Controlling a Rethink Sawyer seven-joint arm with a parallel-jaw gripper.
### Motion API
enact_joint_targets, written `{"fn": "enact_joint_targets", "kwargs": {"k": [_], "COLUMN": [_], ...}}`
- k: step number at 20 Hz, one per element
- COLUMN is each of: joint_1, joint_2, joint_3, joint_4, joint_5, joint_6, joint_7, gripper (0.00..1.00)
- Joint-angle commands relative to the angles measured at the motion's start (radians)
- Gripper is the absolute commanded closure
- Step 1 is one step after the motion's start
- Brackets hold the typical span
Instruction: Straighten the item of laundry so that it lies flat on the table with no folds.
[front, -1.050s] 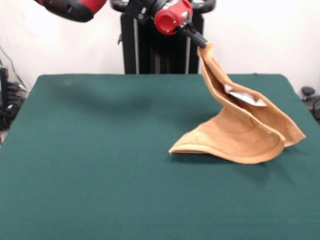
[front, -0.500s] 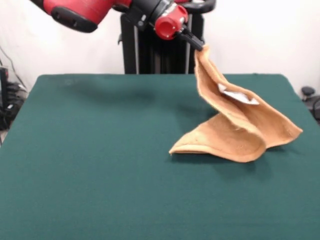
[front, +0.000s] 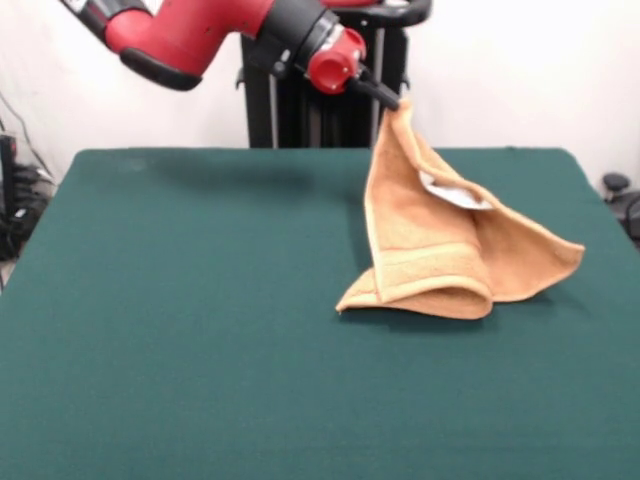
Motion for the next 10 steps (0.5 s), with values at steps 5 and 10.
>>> {"fn": "enact_joint_targets", "kwargs": {"k": [5, 10], "joint_1": [-0.016, -0.033], "joint_2": [0.133, 0.14], "joint_3": [-0.158, -0.173], "joint_4": [-0.275, -0.314], "joint_5": [0.055, 0.088], "joint_6": [0.218, 0.271], "joint_7": [-0.567, -0.677], "gripper": [1.0, 1.0]}}
